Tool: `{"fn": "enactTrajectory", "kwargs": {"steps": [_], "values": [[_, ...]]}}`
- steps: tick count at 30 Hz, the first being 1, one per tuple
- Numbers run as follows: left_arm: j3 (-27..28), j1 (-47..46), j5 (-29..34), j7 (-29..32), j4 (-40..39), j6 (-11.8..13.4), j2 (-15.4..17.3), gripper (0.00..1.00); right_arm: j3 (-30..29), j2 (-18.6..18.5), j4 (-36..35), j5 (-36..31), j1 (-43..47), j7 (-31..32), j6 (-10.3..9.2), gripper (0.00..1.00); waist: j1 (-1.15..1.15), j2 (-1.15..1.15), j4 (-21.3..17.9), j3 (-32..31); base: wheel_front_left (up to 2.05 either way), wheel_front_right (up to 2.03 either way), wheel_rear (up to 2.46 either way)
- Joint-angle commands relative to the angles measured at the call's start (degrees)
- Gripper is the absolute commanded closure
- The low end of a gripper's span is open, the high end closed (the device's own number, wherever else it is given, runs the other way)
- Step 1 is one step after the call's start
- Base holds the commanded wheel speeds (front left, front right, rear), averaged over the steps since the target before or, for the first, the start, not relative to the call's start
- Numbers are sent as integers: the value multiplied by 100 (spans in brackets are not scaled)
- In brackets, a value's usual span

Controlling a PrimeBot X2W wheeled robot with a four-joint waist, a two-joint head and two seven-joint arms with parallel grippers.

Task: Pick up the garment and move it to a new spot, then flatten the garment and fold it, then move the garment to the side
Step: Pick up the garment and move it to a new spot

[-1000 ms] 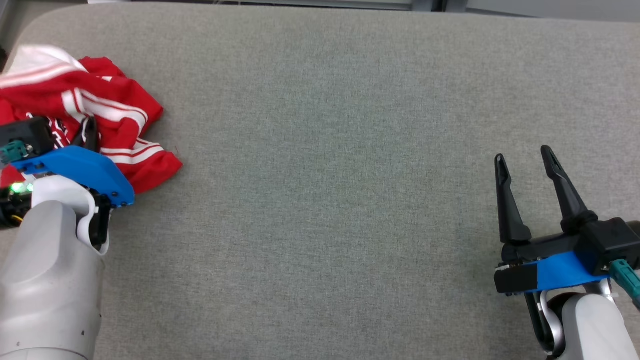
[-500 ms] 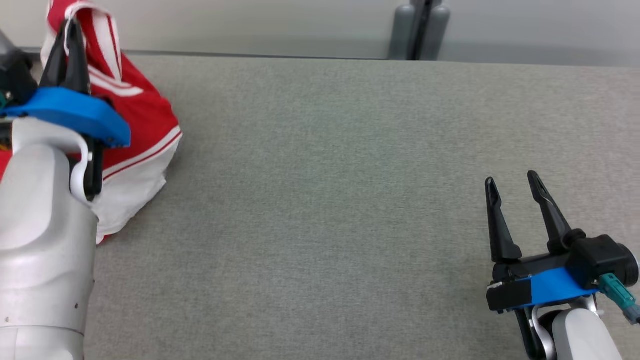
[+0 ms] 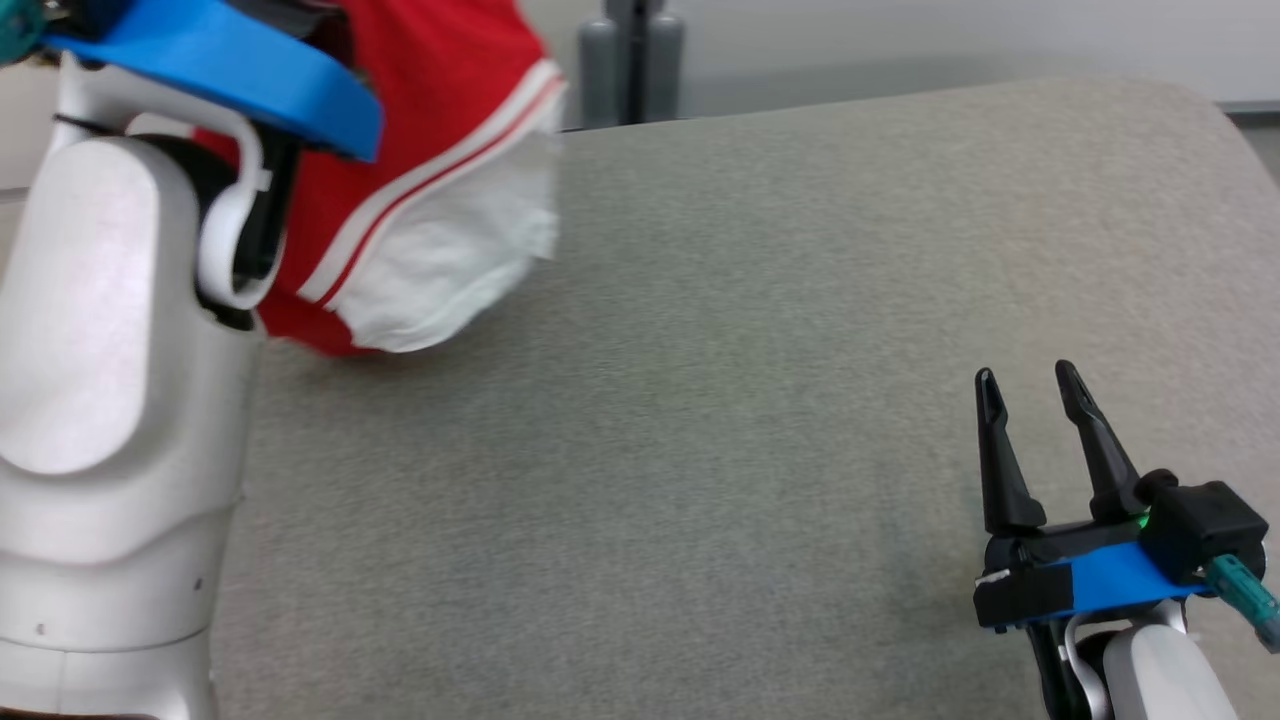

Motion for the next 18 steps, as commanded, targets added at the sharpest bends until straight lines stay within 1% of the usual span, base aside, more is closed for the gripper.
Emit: {"fn": "enactTrajectory", "kwargs": {"steps": [1, 3, 8, 13, 18], "values": [[-156, -106, 13, 153, -246, 7, -69, 100, -15, -24, -7, 75, -71, -29, 1, 0, 1, 0, -263, -25, 0, 0, 0], [-258, -124, 28, 223, -332, 6, -128, 100, -35, -24, -26, 103, -72, -30, 1, 0, 1, 0, -334, 2, 0, 0, 0], [-853, 33, 30, 407, -472, -2, -457, 100, -52, -24, -83, 218, -110, -28, 1, 0, 1, 0, -658, 133, 0, 0, 0], [-1556, 469, -79, 342, -221, -8, -735, 100, -97, -24, -137, 250, -113, -29, 1, 0, 1, 0, -806, 210, 0, 0, 0], [-2177, 1047, -276, 120, 254, -10, -898, 100, -142, -24, -189, 238, -127, -29, 1, 0, 1, 0, -806, 267, 0, 0, 0]]}}
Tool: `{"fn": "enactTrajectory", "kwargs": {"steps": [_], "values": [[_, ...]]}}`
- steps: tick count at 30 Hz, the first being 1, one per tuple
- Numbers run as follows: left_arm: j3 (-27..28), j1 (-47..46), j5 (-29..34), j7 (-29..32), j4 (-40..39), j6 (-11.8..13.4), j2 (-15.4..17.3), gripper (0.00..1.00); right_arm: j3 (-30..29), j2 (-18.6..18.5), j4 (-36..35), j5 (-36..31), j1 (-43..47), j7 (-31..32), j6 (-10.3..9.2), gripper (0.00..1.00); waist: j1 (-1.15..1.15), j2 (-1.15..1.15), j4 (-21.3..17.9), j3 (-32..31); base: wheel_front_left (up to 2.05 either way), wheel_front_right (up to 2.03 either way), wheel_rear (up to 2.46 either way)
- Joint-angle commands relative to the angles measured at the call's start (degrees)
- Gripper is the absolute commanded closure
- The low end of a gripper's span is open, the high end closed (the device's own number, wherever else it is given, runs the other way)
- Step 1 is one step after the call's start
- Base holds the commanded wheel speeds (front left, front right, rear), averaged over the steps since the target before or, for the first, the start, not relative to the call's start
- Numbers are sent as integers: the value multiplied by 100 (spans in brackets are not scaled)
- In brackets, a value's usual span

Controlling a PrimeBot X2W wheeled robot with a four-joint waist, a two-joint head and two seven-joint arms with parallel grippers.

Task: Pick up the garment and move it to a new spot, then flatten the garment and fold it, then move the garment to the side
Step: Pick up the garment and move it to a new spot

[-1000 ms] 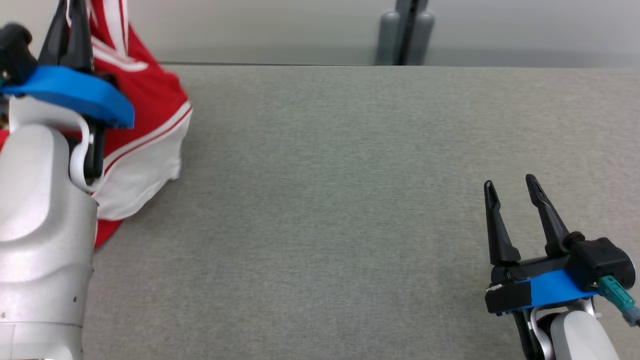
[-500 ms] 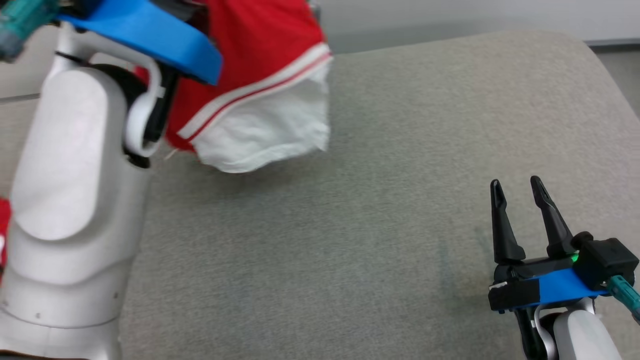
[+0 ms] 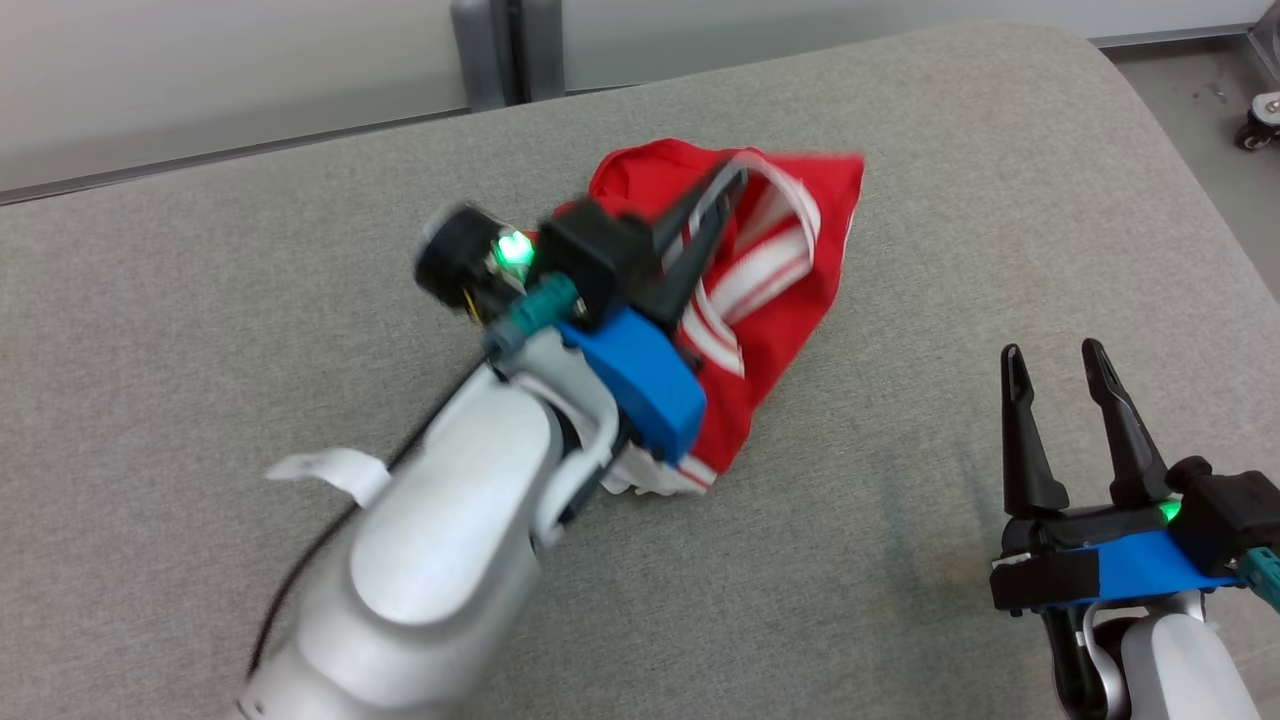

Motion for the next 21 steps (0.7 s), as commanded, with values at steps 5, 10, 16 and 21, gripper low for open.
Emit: {"fn": "enactTrajectory", "kwargs": {"steps": [5, 10, 16, 21], "values": [[-556, 654, -223, -316, 505, -5, -91, 59, 0, -24, -20, -44, -51, -21, 1, 0, 0, 0, 128, 5, 0, 0, 0], [-838, 912, -371, -734, 722, -4, -159, 0, -3, -24, 7, -123, -40, -21, 1, 0, 0, 0, 306, -97, 0, 0, 0], [-742, 755, -280, -1481, 556, 240, -170, 0, -11, -22, 59, -192, 78, -21, 1, 0, 0, 0, 550, -347, 0, 0, 0], [-362, 847, -305, -1613, 394, 498, -13, 0, -30, -24, 67, -237, 165, -21, 1, 0, 0, 0, 754, -517, 0, 0, 0]]}}
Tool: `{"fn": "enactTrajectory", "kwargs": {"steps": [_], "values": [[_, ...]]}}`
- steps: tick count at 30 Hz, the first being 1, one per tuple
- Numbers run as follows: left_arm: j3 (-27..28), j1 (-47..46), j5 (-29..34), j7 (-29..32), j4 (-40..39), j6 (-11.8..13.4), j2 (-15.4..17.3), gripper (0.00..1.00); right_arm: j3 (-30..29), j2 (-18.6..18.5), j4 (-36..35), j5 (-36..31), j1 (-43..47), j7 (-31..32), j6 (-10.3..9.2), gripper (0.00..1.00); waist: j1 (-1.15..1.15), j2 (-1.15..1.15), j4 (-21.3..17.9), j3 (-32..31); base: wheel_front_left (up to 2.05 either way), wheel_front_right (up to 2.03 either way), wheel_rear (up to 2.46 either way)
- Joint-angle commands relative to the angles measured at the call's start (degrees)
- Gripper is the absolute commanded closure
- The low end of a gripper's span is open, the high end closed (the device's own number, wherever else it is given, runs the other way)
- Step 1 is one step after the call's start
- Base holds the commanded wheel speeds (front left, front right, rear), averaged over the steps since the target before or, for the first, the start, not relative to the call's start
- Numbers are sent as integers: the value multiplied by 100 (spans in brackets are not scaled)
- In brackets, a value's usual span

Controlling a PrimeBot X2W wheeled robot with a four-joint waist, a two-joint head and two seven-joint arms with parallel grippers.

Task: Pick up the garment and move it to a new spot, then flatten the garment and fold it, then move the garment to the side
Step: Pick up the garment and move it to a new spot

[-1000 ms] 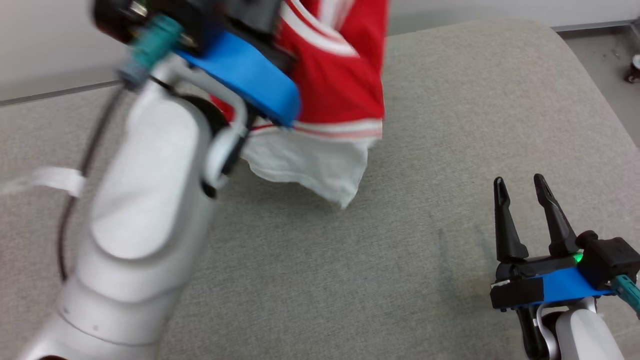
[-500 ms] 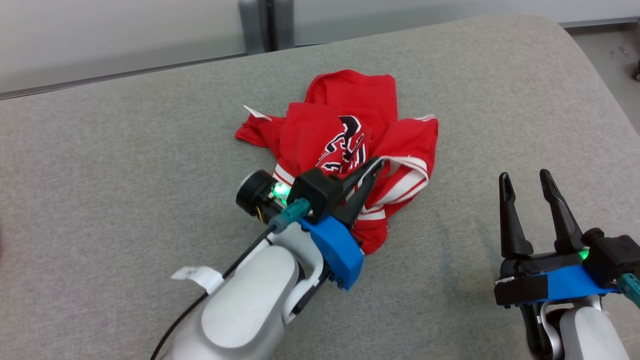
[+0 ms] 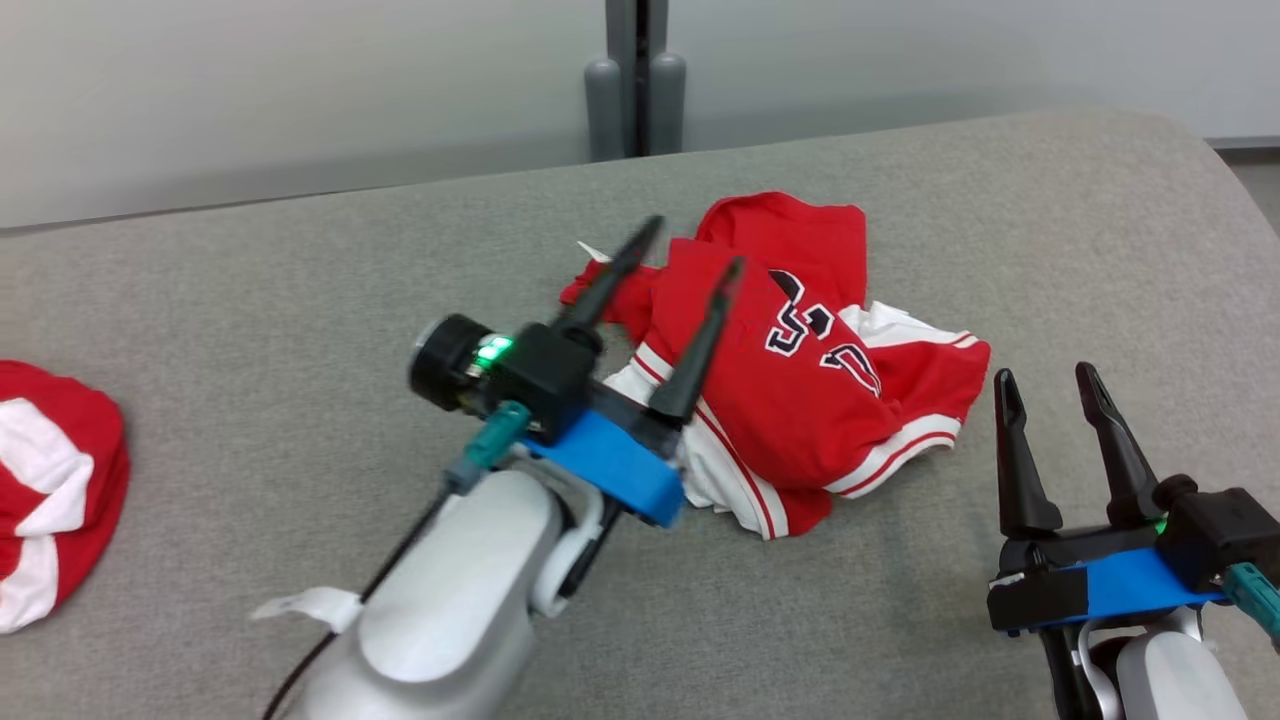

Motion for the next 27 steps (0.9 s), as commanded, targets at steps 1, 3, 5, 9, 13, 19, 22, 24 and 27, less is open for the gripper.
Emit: {"fn": "enactTrajectory", "kwargs": {"steps": [1, 3, 5, 9, 13, 19, 22, 24, 27], "values": [[159, 73, -34, -37, -78, 83, 113, 0, -11, -26, 3, -46, 56, -21, 1, 0, 0, 0, 53, -38, 0, 0, 0], [356, 204, -9, -55, -195, 204, 246, 0, -12, -25, 13, -66, 108, -21, 1, 0, 0, 0, 127, -97, 0, 0, 0], [597, 333, -31, -60, -342, 312, 376, 0, -23, -25, 26, -74, 129, -20, 1, 0, 0, 0, 197, -147, 0, 0, 0], [1138, 763, -3, -63, -700, 524, 652, 0, -11, -26, 35, -95, 177, -21, 1, 0, 0, 0, 305, -253, 0, 0, 0], [1677, 1264, 52, -60, -1012, 681, 851, 0, -1, -26, 58, -125, 254, -21, 1, 0, 0, 0, 407, -370, 0, 0, 0], [2359, 2027, 172, -61, -1340, 804, 971, 0, -24, -26, 104, -183, 368, -20, 1, 0, 0, 0, 551, -554, 0, 0, 0], [2621, 2384, 234, -61, -1442, 821, 949, 0, -17, -25, 122, -206, 398, -21, 1, 0, 0, 0, 601, -640, 0, 0, 0], [2743, 2607, 280, -61, -1453, 795, 922, 0, -23, -25, 141, -216, 459, -21, 1, 0, 0, 0, 633, -702, 0, 0, 0], [2881, 2916, 383, -62, -1435, 749, 868, 0, -25, -25, 165, -231, 523, -21, 1, 0, 0, 0, 671, -777, 0, 0, 0]]}}
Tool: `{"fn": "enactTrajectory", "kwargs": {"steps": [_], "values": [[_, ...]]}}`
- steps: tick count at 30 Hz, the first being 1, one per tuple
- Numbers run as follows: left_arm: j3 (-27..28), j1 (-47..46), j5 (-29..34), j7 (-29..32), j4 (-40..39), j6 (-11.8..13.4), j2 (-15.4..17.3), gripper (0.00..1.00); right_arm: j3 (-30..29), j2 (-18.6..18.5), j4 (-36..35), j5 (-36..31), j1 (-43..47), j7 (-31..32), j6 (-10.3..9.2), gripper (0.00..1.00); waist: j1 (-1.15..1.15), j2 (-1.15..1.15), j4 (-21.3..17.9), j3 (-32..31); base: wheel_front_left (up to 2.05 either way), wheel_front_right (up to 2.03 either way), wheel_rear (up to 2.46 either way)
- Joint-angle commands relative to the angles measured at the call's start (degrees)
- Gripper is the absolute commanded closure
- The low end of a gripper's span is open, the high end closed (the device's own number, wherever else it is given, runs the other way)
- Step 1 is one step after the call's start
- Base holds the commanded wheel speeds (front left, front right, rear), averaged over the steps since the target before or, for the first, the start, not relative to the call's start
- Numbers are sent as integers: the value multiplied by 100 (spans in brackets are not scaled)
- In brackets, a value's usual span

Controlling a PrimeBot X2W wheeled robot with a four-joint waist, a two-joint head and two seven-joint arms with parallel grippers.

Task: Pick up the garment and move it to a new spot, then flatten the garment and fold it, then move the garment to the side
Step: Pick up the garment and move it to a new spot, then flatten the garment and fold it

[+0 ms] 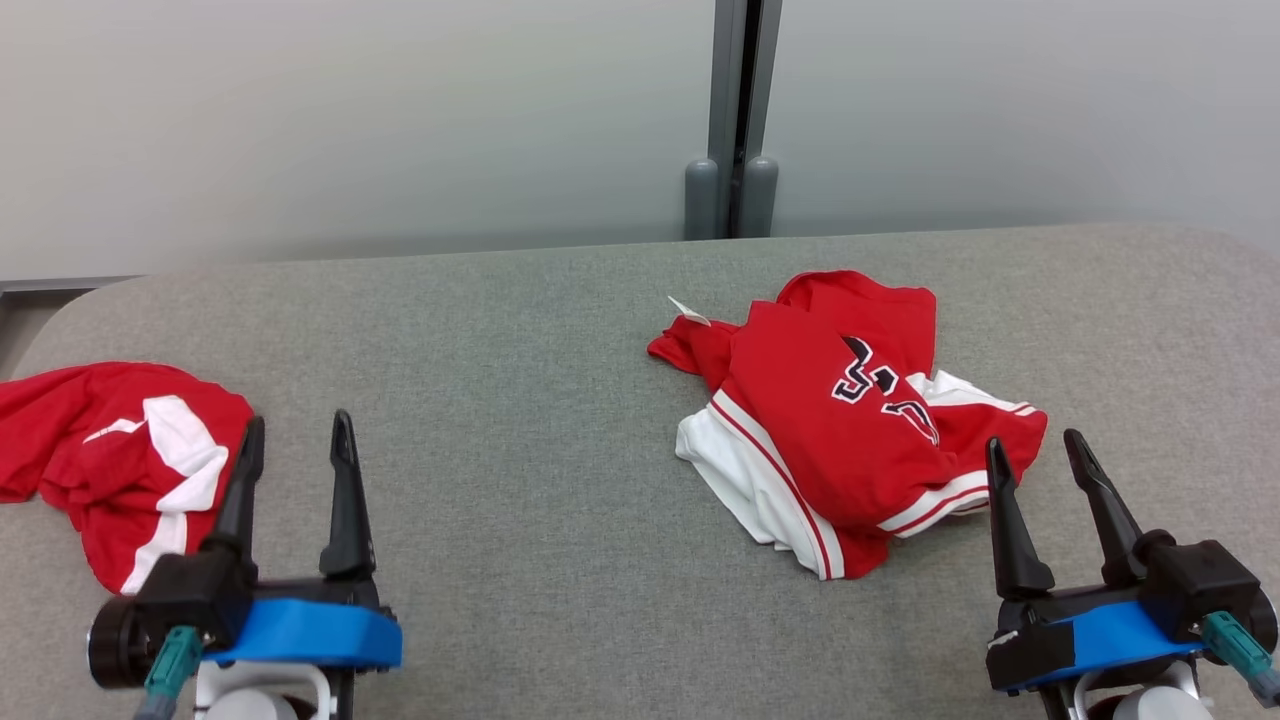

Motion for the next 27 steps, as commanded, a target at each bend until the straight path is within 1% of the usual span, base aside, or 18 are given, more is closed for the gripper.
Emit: {"fn": "enactTrajectory", "kwargs": {"steps": [1, 9, 16, 27], "values": [[91, 159, 68, -14, 32, -42, -36, 0, -10, -25, 13, -27, 92, -21, 1, 0, 0, 0, 14, -32, 0, 0, 0], [367, 593, 295, -15, 118, -143, -279, 0, -3, -25, 10, -70, 249, 73, 1, 0, 0, 0, 71, -154, 0, 0, 0], [560, 630, 458, -15, 184, -267, -419, 0, 5, -25, 16, -47, 321, 129, 1, 0, 0, 0, 143, -195, 0, 0, 0], [785, 646, 667, -15, 228, -444, -550, 0, 28, -25, 7, -62, 349, 180, 1, 0, 0, 0, 164, -201, 0, 0, 0]]}}
